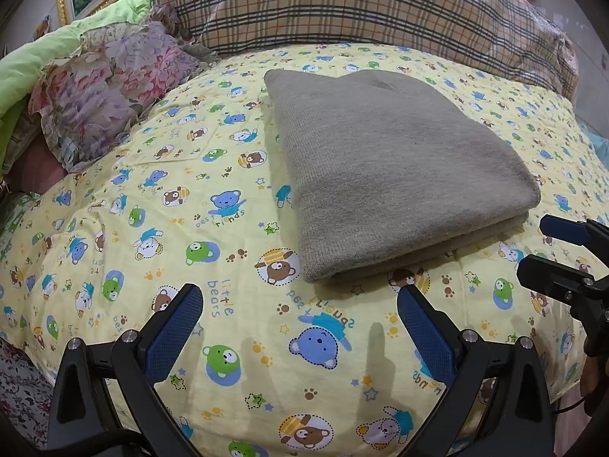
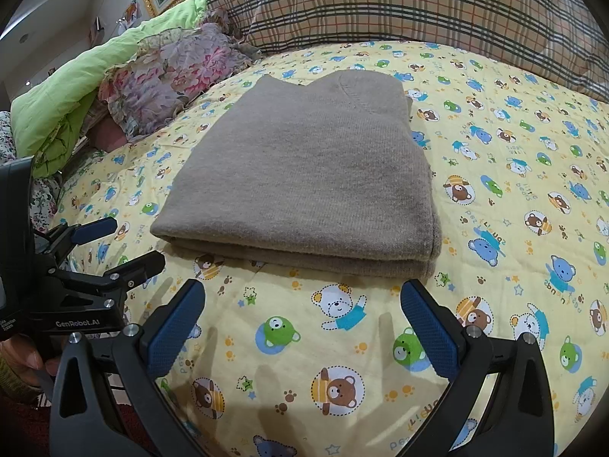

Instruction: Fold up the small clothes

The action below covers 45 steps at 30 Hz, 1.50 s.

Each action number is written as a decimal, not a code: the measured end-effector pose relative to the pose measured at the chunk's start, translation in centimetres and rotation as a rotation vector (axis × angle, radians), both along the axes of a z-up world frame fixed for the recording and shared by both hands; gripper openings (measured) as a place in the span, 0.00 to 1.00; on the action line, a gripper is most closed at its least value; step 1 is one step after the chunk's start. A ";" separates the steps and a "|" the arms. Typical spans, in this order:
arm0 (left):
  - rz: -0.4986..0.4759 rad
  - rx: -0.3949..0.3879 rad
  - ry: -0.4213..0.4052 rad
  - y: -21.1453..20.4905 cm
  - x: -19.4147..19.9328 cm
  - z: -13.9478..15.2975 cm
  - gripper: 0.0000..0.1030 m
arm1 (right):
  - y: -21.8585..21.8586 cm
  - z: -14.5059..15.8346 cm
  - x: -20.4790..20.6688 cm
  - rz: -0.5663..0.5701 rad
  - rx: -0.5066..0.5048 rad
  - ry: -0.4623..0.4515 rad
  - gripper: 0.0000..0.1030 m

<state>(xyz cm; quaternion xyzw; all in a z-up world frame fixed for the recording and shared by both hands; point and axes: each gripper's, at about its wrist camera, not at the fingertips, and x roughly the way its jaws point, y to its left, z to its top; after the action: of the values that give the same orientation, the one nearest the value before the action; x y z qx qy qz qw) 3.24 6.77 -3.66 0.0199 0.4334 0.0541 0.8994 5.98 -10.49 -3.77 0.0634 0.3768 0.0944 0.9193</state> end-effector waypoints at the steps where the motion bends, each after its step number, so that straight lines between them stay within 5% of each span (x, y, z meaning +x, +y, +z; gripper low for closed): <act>1: 0.000 0.001 0.000 0.0 0.0 0.0 0.99 | 0.0 0.0 0.0 0.000 -0.001 0.001 0.99; 45: -0.020 0.002 0.001 -0.4 0.5 1.4 0.99 | -0.3 1.6 0.2 0.037 0.002 -0.006 0.99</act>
<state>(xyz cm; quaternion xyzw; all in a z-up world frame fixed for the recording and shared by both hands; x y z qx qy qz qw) 3.70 6.39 -2.23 0.0252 0.4336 0.0457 0.8996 6.20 -10.83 -2.18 0.0572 0.3751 0.1122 0.9184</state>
